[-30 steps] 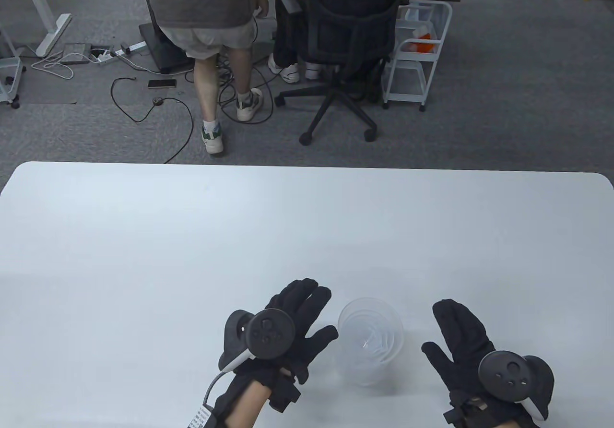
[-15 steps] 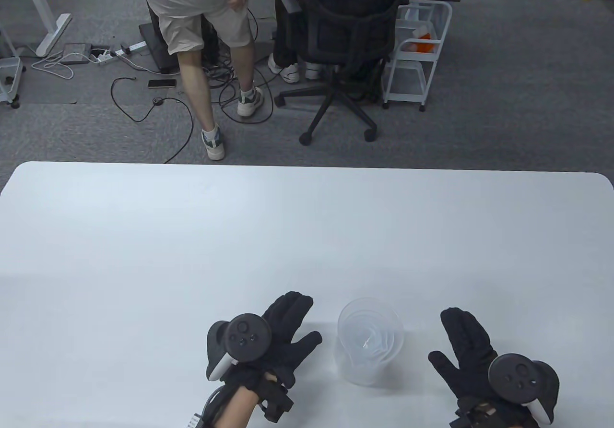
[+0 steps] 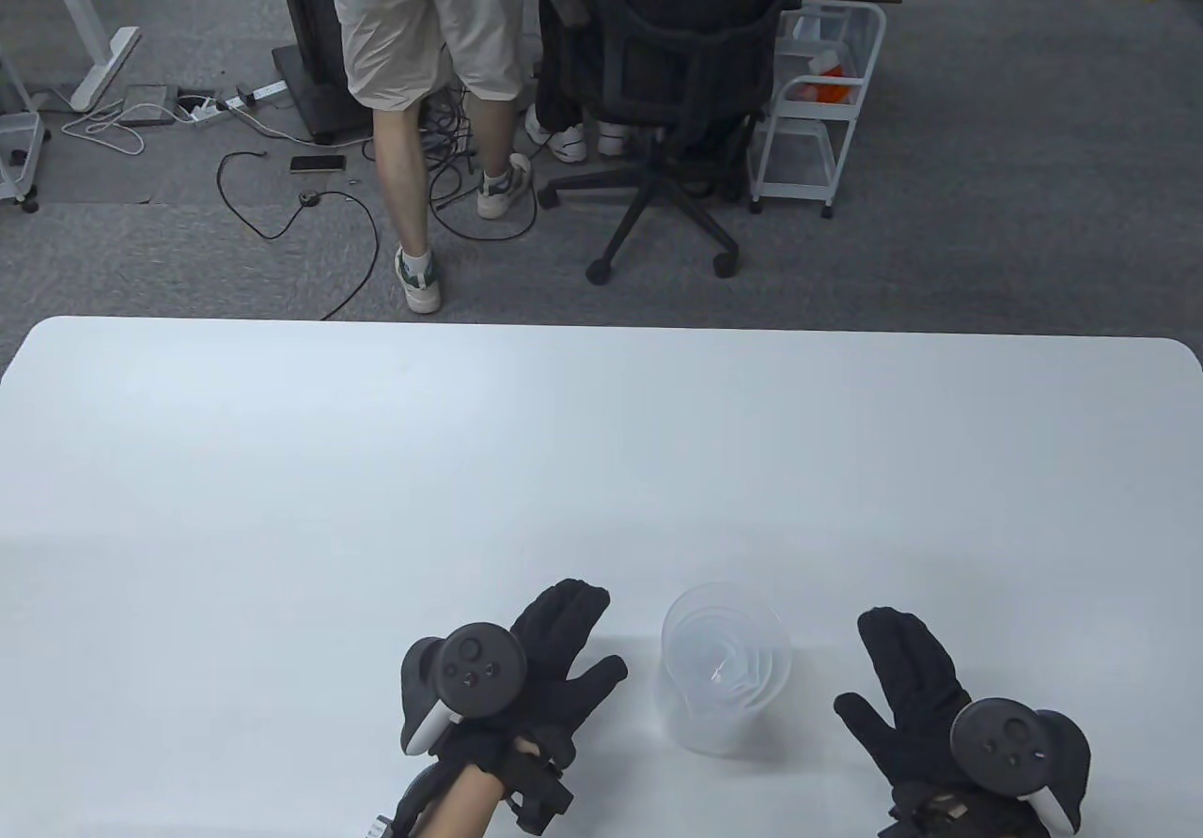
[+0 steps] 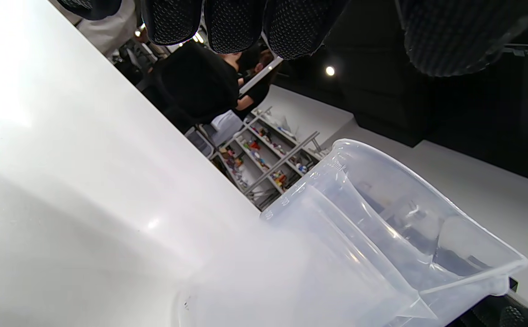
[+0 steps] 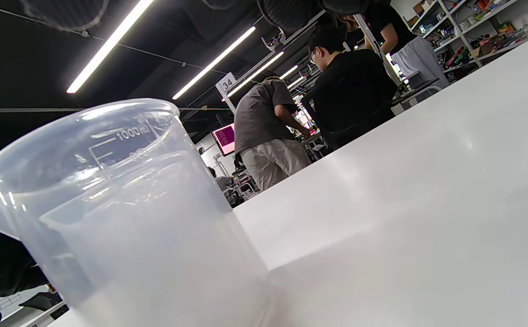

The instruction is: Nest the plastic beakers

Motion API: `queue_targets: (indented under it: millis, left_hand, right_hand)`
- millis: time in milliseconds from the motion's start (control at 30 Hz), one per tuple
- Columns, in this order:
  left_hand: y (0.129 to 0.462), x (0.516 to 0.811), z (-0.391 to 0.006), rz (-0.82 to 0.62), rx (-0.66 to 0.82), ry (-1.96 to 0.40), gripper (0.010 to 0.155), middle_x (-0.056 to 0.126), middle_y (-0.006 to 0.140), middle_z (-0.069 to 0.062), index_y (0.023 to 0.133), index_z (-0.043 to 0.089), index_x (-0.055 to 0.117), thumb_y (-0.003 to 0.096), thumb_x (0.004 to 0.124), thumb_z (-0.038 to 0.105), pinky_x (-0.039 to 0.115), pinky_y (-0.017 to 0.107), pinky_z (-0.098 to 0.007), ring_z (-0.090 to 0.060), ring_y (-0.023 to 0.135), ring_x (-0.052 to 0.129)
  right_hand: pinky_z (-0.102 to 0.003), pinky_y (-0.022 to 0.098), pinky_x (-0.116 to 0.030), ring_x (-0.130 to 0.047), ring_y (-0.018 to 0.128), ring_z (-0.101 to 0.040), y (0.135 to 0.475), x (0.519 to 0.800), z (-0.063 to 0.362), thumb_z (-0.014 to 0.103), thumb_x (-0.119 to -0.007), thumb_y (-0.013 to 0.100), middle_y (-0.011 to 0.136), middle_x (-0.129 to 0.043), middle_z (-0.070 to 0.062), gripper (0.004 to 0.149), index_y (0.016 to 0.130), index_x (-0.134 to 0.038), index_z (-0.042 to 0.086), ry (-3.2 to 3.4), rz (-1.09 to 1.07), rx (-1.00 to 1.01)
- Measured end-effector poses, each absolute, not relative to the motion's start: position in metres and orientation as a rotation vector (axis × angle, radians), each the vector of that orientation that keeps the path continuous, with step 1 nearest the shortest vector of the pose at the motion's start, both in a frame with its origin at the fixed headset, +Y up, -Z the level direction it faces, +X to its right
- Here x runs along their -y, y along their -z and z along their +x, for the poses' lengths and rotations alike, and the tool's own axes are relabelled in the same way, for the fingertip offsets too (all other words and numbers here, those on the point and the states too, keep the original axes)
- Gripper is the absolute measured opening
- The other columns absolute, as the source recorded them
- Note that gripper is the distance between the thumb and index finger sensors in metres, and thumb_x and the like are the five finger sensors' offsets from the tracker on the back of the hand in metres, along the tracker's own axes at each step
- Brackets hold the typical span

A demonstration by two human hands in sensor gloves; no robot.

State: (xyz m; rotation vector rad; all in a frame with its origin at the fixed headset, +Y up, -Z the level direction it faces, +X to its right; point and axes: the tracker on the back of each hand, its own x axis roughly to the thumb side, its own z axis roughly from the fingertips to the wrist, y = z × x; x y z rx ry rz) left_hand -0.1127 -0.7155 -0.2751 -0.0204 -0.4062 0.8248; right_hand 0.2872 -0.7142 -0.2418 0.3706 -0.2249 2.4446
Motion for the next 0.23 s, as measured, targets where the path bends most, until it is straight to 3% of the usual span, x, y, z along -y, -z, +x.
queue_targets:
  millis: [233]
  left_hand:
    - [0.2744,0.7160,-0.1124,-0.018,0.406,-0.826,0.077,0.049,0.114,-0.015,0.106,0.022,0.055,0.0439,0.067,0.065,0.051,0.069,-0.069,-0.051,0.105,0.053]
  right_hand:
    - [-0.066,0.069,-0.044,-0.043,0.103,-0.051,0.2410,0.7139,0.2878,0.062,-0.067,0.047,0.115,-0.045,-0.020,0.080,0.105,-0.038,0.014,-2.447,0.369,0.233]
